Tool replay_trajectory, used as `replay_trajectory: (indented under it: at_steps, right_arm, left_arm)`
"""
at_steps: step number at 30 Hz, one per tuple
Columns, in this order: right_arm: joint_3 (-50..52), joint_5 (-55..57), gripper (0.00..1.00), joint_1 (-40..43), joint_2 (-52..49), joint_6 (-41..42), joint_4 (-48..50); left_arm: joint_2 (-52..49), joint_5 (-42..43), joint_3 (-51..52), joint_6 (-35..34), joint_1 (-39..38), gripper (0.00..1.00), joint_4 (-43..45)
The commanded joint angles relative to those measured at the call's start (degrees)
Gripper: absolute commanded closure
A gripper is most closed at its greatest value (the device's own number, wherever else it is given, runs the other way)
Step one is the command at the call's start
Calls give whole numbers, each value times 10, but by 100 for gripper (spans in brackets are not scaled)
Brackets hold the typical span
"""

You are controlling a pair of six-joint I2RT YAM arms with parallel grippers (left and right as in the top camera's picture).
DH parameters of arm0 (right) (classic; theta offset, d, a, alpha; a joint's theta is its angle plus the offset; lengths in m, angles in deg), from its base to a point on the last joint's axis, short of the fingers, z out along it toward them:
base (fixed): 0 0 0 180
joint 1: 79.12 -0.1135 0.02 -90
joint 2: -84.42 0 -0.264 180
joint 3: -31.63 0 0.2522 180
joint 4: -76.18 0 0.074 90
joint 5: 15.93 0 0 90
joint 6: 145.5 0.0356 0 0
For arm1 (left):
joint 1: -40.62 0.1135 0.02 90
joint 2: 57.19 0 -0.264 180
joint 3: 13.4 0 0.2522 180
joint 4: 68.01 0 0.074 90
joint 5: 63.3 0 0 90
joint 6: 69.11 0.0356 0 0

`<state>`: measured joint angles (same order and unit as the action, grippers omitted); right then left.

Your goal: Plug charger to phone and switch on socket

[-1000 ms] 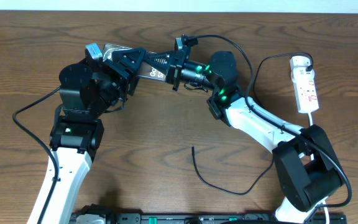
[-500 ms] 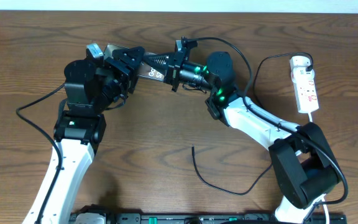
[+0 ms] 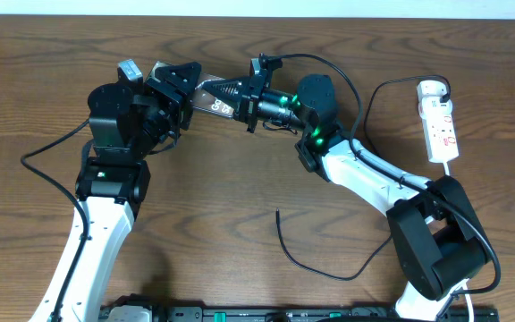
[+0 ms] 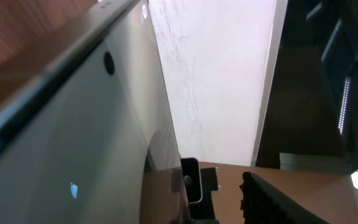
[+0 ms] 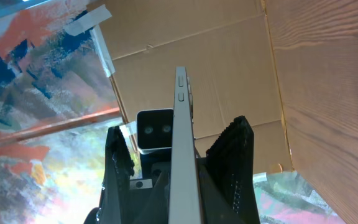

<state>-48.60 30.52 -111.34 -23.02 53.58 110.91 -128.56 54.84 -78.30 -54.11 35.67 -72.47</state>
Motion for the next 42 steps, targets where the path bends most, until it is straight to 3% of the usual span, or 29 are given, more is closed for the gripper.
replay_trajectory:
  at_steps: [1, 5, 15, 35, 42]
  right_arm:
    - [-12, -76, 99, -24, 19, 5, 18]
    - [-12, -76, 99, -24, 19, 1, 13]
    - [-12, -76, 99, -24, 19, 1, 8]
    - [-12, -80, 99, -24, 19, 1, 8]
    - [-12, -80, 99, -24, 19, 1, 8]
  left_arm:
    - [-13, -3, -4, -7, 3, 36, 3]
    - [-13, -3, -4, -8, 5, 45, 3]
    - [-13, -3, -4, -22, 8, 51, 3]
    - [-13, 5, -4, -22, 8, 78, 3]
    - [-13, 5, -4, -22, 8, 81, 3]
